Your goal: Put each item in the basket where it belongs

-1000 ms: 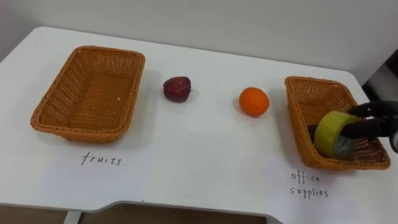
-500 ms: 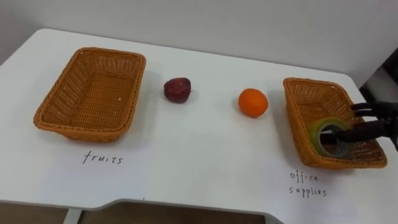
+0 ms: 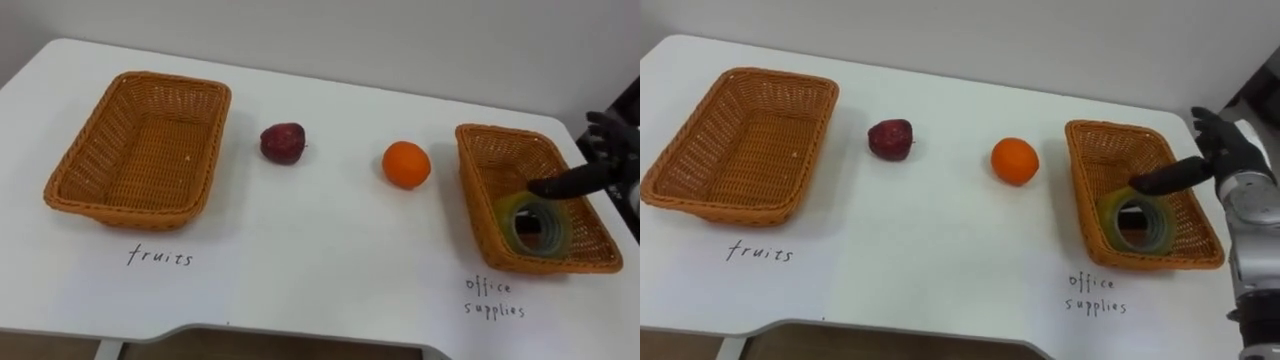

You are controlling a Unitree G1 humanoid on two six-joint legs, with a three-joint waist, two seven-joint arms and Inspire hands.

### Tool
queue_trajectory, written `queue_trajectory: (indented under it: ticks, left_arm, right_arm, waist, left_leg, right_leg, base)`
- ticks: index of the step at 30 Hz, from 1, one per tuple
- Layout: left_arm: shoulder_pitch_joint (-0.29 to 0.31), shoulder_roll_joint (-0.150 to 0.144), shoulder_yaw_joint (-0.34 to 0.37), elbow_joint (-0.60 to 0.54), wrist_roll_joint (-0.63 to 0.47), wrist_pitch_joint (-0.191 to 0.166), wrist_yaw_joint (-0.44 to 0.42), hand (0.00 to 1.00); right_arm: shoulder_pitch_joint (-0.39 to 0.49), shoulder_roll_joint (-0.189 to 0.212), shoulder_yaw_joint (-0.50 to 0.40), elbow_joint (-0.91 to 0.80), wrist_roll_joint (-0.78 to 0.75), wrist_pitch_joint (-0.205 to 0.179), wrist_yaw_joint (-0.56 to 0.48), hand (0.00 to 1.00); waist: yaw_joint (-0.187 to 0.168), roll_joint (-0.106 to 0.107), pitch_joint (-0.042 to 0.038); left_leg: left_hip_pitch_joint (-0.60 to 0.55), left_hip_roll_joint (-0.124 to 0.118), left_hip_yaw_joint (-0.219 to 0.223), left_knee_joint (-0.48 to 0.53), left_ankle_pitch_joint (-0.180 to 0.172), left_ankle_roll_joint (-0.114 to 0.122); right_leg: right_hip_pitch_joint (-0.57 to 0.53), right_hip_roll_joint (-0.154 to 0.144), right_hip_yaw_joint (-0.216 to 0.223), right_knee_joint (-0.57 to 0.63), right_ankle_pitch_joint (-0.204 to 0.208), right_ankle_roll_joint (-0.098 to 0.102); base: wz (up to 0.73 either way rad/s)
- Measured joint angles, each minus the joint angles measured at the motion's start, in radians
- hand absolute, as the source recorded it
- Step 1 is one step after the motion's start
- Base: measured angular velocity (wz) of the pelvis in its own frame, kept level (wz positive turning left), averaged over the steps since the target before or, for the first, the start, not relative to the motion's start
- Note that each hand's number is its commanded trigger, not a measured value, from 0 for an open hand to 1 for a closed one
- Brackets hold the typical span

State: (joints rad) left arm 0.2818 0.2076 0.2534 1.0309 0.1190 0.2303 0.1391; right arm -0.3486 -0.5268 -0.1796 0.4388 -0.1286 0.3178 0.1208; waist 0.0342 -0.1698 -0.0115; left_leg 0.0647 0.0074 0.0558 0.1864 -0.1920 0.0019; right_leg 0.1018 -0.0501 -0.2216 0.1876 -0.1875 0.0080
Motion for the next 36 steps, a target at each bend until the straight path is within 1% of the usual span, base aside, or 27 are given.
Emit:
queue_trajectory:
  ticks: [4,6,8,11,14,19,22,24,28,31,32,36]
  left_arm:
    - [-0.007,-0.004,0.000,-0.002,0.001,0.001,0.000,0.00]
    - [-0.009,-0.008,0.000,-0.001,0.000,-0.001,0.001,0.00]
    - [-0.007,-0.015,-0.001,0.001,0.001,-0.015,0.004,0.00]
    - [-0.004,-0.019,-0.002,0.005,0.000,-0.020,0.003,0.00]
    - [0.003,-0.021,-0.002,0.010,0.001,-0.020,0.003,0.00]
    - [0.010,-0.020,-0.001,0.009,0.002,-0.019,0.006,0.00]
    - [0.014,-0.020,-0.002,0.008,0.003,-0.019,0.006,0.00]
    - [0.016,-0.019,-0.002,0.008,0.003,-0.019,0.008,0.00]
    - [0.005,-0.018,-0.003,0.005,0.002,-0.020,0.011,0.00]
    - [-0.004,-0.017,-0.004,-0.003,0.002,-0.020,0.011,0.00]
    - [-0.005,-0.015,-0.009,-0.005,0.002,-0.020,0.011,0.00]
    - [-0.004,-0.008,-0.043,-0.008,0.002,-0.019,0.011,0.00]
  right_arm:
    - [0.002,0.000,0.000,-0.159,-0.039,0.001,-0.001,0.00]
    - [0.002,0.000,0.000,-0.211,-0.044,0.000,-0.005,0.00]
    - [0.002,0.000,0.000,-0.262,-0.043,-0.008,-0.010,0.00]
    - [0.000,0.000,0.000,-0.309,-0.044,-0.013,-0.010,0.00]
    - [-0.002,0.000,0.000,-0.342,-0.049,-0.014,-0.010,0.00]
    - [-0.003,0.000,0.004,-0.394,-0.073,-0.014,-0.010,0.00]
    - [-0.015,0.000,0.013,-0.419,-0.087,-0.013,-0.009,0.00]
    - [-0.028,0.000,0.038,-0.424,-0.111,-0.013,-0.009,0.00]
    - [-0.034,0.000,0.083,-0.427,-0.120,-0.013,-0.005,0.00]
    - [-0.034,0.000,0.089,-0.440,-0.120,-0.013,0.013,0.00]
    - [-0.039,0.000,0.098,-0.442,-0.120,-0.012,0.014,0.00]
    - [-0.067,0.000,0.147,-0.442,-0.120,-0.011,0.025,0.00]
  waist:
    - [0.000,0.011,0.0068]
    - [0.002,0.014,0.0066]
    - [0.006,0.016,0.0077]
    - [0.013,0.015,0.0075]
    - [0.023,0.014,0.0075]
    - [0.027,0.009,0.0083]
    - [0.030,0.004,0.0106]
    - [0.027,0.004,0.0114]
    - [0.035,0.000,0.0093]
    - [0.052,0.001,0.0099]
    - [0.057,0.002,0.0103]
    - [0.058,0.003,0.0115]
  left_leg:
    - [0.000,0.001,0.000,0.000,0.000,0.000]
    - [0.001,0.001,0.000,0.000,0.000,0.000]
    - [0.002,0.001,0.000,0.000,0.000,0.000]
    - [0.002,0.001,0.001,-0.002,0.000,0.000]
    - [-0.001,0.001,0.000,-0.004,0.000,0.000]
    - [-0.004,0.001,-0.002,-0.003,0.000,0.000]
    - [-0.009,0.000,-0.002,-0.002,0.000,0.000]
    - [-0.009,0.001,-0.002,-0.002,0.000,0.000]
    - [-0.009,0.001,-0.002,-0.002,0.000,0.000]
    - [-0.010,0.001,-0.003,-0.003,-0.001,0.000]
    - [-0.009,0.001,-0.004,-0.004,-0.001,0.000]
    - [-0.010,0.001,-0.006,-0.003,0.000,0.000]
  right_leg:
    - [-0.002,0.002,0.002,0.000,0.000,0.000]
    - [0.001,0.002,0.002,0.000,0.000,0.000]
    - [0.003,0.002,0.002,0.000,0.000,0.000]
    - [0.005,0.002,0.004,0.002,0.000,0.000]
    - [0.003,0.001,0.004,0.003,0.000,0.000]
    - [0.003,0.001,-0.002,0.002,0.000,0.000]
    - [0.000,0.000,-0.003,0.001,0.000,0.000]
    - [0.000,0.001,-0.004,0.001,0.000,0.000]
    - [0.000,0.001,-0.004,0.001,0.000,0.000]
    - [-0.001,0.001,-0.006,0.001,0.000,0.000]
    - [-0.001,0.001,-0.007,0.001,0.000,0.000]
    - [0.000,0.000,-0.010,0.001,0.000,0.000]
  base:
    - [0.00]
    - [0.00]
    - [0.00]
    - [0.00]
    - [0.00]
    - [0.00]
    - [0.00]
    - [0.00]
    - [0.00]
    - [0.00]
    - [0.00]
    - [0.02]
